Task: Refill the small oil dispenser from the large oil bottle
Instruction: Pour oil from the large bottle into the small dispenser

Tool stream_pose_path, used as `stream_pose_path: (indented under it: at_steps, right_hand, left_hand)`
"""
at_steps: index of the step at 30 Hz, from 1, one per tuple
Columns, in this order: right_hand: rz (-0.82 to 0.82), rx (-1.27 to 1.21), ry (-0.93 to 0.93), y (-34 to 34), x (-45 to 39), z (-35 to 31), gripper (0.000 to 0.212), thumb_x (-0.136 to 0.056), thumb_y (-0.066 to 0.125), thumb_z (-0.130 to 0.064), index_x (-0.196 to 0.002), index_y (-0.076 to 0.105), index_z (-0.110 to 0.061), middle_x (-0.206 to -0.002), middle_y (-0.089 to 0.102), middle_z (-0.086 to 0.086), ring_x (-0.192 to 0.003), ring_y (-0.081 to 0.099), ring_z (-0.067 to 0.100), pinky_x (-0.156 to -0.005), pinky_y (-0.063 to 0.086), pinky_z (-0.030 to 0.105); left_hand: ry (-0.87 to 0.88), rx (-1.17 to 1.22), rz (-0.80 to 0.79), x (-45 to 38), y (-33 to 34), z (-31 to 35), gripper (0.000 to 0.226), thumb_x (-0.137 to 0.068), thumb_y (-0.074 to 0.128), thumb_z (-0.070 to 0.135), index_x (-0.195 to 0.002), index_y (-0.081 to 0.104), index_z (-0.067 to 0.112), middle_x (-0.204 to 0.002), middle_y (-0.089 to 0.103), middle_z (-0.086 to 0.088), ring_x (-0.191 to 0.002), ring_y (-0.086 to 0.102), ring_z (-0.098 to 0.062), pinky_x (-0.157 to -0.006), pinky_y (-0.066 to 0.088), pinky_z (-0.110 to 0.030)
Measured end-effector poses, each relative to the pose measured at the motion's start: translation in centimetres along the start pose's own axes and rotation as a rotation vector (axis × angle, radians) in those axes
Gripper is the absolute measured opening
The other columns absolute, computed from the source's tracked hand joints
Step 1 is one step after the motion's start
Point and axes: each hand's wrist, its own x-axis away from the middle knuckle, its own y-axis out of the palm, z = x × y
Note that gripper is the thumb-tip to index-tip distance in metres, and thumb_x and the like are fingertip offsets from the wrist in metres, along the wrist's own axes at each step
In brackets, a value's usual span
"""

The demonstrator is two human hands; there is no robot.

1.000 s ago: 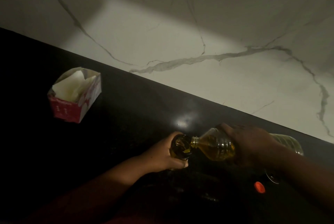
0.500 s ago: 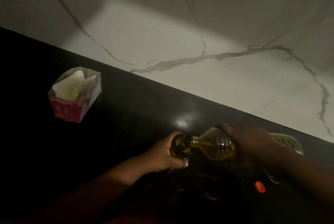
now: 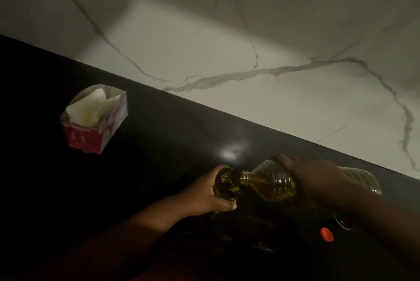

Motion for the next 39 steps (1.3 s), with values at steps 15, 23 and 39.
stream_pose_path:
  at_steps: [15, 23, 39]
  right_hand:
    - [0.022, 0.015, 0.001, 0.5, -0.18, 0.32, 0.097, -0.057, 0.065, -0.07, -0.136, 0.02, -0.038, -0.126, 0.055, -0.01, -0.113, 0.056, 0.016, -0.088, 0.048, 0.032]
    - [0.014, 0.009, 0.001, 0.27, -0.08, 0.13, 0.095, -0.06, 0.067, -0.067, -0.137, 0.02, -0.037, -0.128, 0.054, -0.011, -0.114, 0.055, 0.015, -0.088, 0.048, 0.031]
    - [0.01, -0.006, -0.003, 0.28, -0.18, 0.2, 0.093, -0.058, 0.066, -0.067, -0.135, 0.023, -0.037, -0.124, 0.057, -0.009, -0.111, 0.058, 0.017, -0.085, 0.049, 0.033]
  left_hand:
    - [0.018, 0.014, 0.013, 0.03, 0.09, 0.09, 0.068, -0.07, 0.085, 0.011, -0.112, 0.045, 0.046, -0.113, 0.063, 0.012, -0.105, 0.061, 0.005, -0.088, 0.049, -0.014]
    - [0.014, 0.028, 0.019, -0.06, 0.14, -0.12, 0.072, -0.066, 0.086, 0.019, -0.114, 0.044, 0.052, -0.118, 0.063, 0.009, -0.111, 0.062, -0.005, -0.094, 0.054, -0.029]
    - [0.015, 0.025, 0.02, -0.03, 0.11, 0.03, 0.069, -0.067, 0.086, 0.016, -0.115, 0.046, 0.046, -0.115, 0.064, 0.009, -0.109, 0.062, -0.002, -0.096, 0.05, -0.024]
